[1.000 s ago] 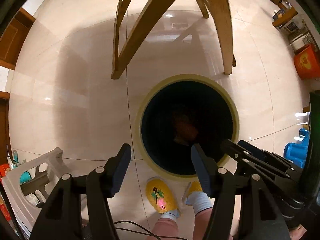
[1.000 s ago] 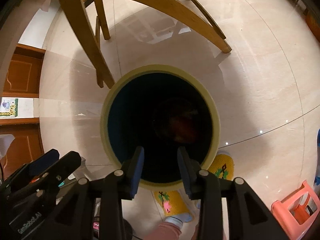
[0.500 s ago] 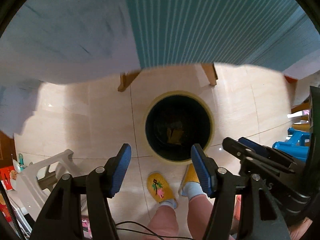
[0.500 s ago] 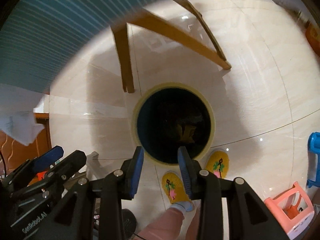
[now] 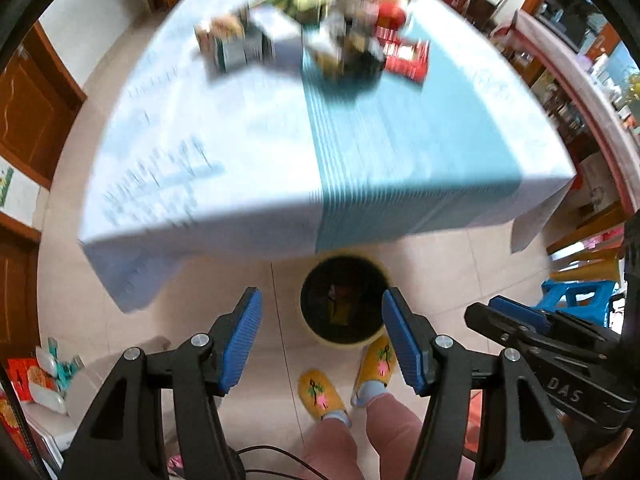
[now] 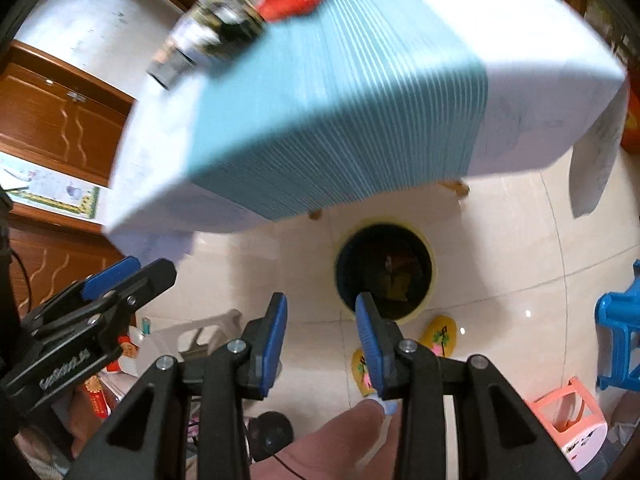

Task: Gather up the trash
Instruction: 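Return both grippers to the table, then grasp the red snack bag with the right gripper while the left grasps the crumpled black-gold wrapper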

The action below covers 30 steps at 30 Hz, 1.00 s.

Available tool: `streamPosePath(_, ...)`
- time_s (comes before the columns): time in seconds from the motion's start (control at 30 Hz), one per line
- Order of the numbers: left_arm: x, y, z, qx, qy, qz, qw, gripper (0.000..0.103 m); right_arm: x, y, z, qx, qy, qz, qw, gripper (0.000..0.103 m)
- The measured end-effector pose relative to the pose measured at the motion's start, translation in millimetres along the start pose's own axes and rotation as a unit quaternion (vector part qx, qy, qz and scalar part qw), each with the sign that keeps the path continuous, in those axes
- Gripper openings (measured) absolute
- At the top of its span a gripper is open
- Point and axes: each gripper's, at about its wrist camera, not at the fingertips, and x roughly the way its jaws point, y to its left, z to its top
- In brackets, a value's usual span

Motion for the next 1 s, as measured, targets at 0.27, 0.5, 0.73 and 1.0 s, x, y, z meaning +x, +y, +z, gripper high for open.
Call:
streamPosePath(0.27, -76.5, -0.3, 28.5, 0.008, -0.069, -0.028, 0.9972, 0.061, -83.9, 40.2, 18.1, -0.006, -0.083, 0.013, 0.996, 0.036)
streamPosePath(0.5, -111.5, 8.1, 49.8, 0.011, -0.124, -0.037, 0.9915, 0.062, -125.7, 72.6, 31.7, -0.042, -0.144, -0.005, 0.989, 0.036)
streamPosePath(0.73, -116.0, 9.7, 65.2, 0.005, -0.140, -0.041, 0.9893, 0.071, -144.4, 89.5, 47.2, -0.075, -0.177, -0.026, 0.981, 0.036)
streamPosePath(1.0, -95.1, 8.4, 100.9, -0.020, -0.138, -0.041, 0.9894, 0.076, -135.6, 79.5, 89.3, -0.082, -0.173, -0.024, 0.981, 0.048)
